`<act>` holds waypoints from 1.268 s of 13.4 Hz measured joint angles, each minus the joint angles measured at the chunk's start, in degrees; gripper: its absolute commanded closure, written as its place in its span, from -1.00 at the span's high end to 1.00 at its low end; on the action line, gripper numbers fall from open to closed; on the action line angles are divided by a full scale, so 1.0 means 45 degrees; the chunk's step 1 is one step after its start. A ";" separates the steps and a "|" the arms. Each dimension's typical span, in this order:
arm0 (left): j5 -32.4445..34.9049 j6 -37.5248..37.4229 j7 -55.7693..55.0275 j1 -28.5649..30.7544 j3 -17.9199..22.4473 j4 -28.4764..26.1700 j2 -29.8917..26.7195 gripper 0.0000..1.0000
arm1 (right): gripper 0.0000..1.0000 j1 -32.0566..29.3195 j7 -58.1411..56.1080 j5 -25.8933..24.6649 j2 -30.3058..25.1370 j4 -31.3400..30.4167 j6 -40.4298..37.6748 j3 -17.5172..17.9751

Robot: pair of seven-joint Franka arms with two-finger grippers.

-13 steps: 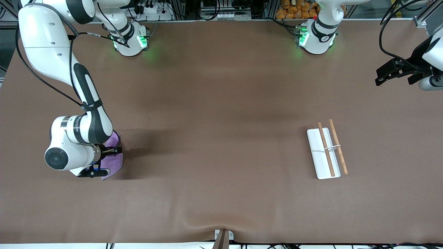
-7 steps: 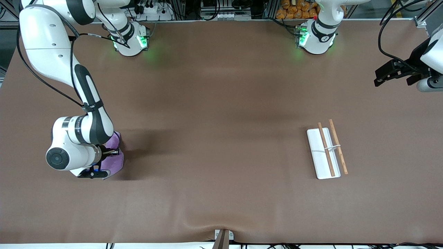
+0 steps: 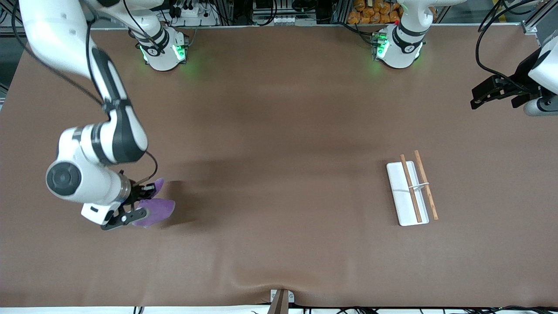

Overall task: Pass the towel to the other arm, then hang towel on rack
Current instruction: 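Lift the towel with the right gripper while the left gripper approaches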

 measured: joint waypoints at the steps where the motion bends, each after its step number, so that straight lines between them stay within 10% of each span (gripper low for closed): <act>1: 0.0000 0.0003 0.0000 -0.0002 0.0000 -0.0003 0.0000 1.00 | -1.00 0.0248 -0.0415 0.0000 -0.0296 0.0075 0.0000 0.0239; 11: -0.0001 0.0229 -0.0005 -0.0128 -0.0145 -0.0068 0.0159 1.00 | -1.00 0.1100 -0.4194 -0.0271 -0.0745 0.1144 0.1027 0.4007; 17: -0.0013 0.1070 -0.1147 -0.0222 -0.1054 -0.0091 0.0737 1.00 | -1.00 0.3561 -0.4997 -0.2017 -0.0789 0.2268 0.0217 0.4240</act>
